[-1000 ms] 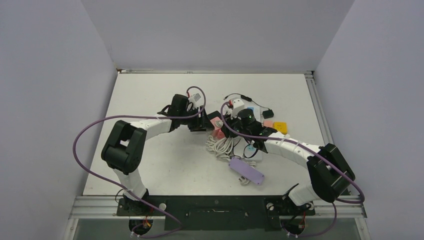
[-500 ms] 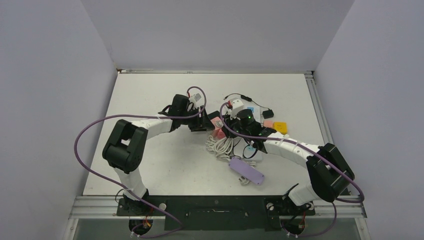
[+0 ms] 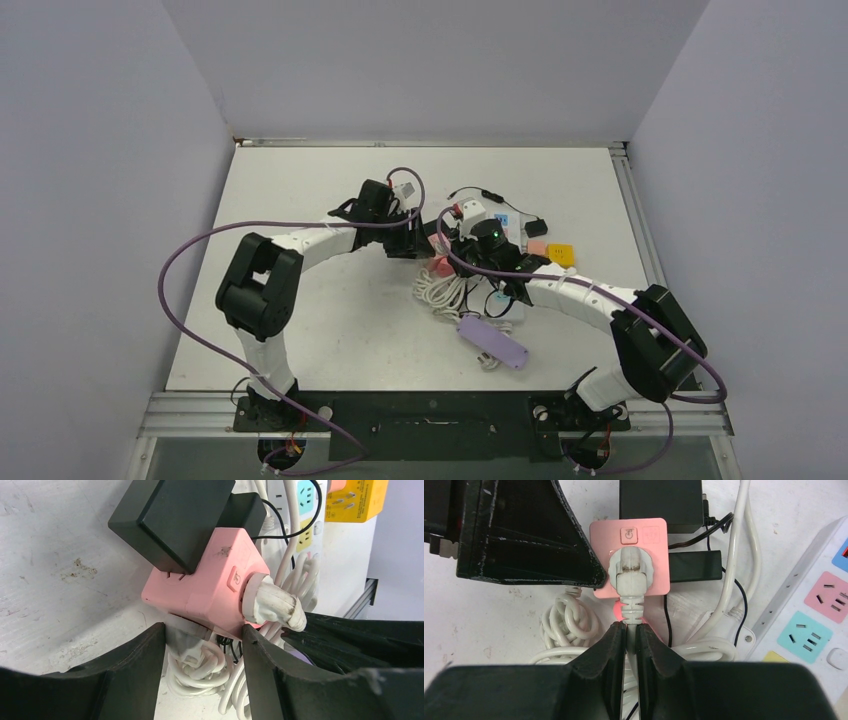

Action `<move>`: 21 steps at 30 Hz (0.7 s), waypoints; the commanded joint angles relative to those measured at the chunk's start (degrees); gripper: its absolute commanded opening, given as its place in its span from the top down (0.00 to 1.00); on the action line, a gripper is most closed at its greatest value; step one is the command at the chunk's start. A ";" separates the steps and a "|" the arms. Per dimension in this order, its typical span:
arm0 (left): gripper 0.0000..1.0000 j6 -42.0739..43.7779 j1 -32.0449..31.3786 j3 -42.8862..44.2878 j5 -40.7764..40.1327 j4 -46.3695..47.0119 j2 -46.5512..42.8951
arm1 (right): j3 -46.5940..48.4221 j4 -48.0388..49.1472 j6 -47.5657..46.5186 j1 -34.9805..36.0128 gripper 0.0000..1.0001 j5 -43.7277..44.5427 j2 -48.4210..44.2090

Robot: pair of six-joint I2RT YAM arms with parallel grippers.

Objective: Pull the plug off the socket
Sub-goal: Remove the socket from the socket.

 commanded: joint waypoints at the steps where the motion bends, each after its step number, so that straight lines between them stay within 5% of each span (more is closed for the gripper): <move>1: 0.56 5.56 -2.54 1.91 -9.75 -8.64 4.03 | 4.53 0.52 1.85 0.97 0.95 -2.09 -0.57; 21: 0.61 6.80 -3.57 2.95 -12.83 -11.32 5.76 | 2.61 6.04 9.35 -2.91 0.95 -2.74 -6.00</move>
